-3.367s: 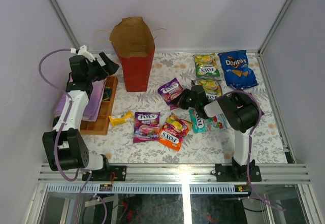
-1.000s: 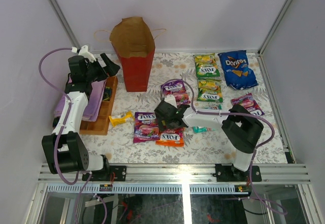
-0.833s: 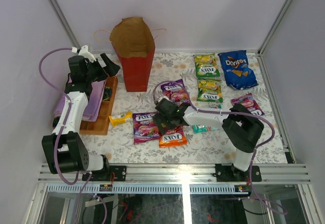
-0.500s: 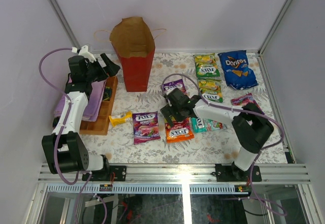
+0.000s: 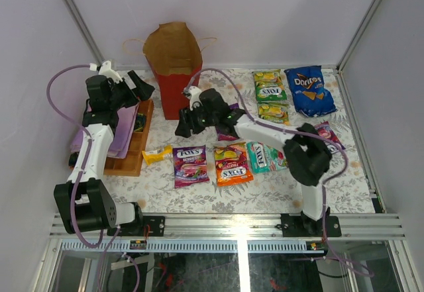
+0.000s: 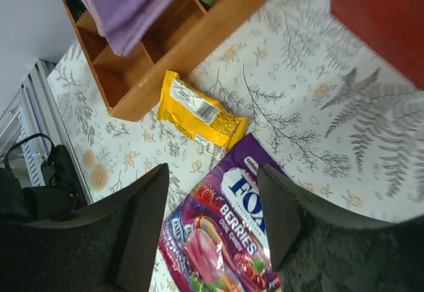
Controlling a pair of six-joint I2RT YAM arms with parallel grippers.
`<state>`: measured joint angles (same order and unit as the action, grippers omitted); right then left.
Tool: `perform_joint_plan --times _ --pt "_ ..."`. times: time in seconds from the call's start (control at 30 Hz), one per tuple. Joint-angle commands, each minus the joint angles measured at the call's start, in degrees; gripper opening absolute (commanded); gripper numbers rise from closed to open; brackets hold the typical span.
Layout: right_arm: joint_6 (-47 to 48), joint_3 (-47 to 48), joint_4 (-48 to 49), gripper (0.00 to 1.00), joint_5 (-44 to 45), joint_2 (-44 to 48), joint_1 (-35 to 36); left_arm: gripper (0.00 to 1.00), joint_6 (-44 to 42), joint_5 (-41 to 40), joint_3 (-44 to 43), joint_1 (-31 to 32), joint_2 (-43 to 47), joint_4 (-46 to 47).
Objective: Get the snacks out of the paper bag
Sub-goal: Adjust the snack at the center of the board.
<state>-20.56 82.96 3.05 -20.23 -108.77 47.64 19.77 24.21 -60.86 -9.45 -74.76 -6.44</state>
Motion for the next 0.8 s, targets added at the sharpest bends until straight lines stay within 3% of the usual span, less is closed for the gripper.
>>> perform_joint_plan --times 0.0,0.3,0.77 --pt "-5.36 6.86 2.0 0.62 -8.21 -9.46 0.26 1.0 0.99 -0.37 0.94 -0.69 1.67 3.6" --pt "-6.69 16.83 1.75 0.63 -17.08 -23.01 1.2 1.0 1.28 0.28 0.83 -1.0 1.13 3.82" --pt "-2.98 25.02 -6.08 0.61 -14.47 -29.74 2.61 1.0 0.97 -0.27 0.85 -1.09 1.36 3.34"
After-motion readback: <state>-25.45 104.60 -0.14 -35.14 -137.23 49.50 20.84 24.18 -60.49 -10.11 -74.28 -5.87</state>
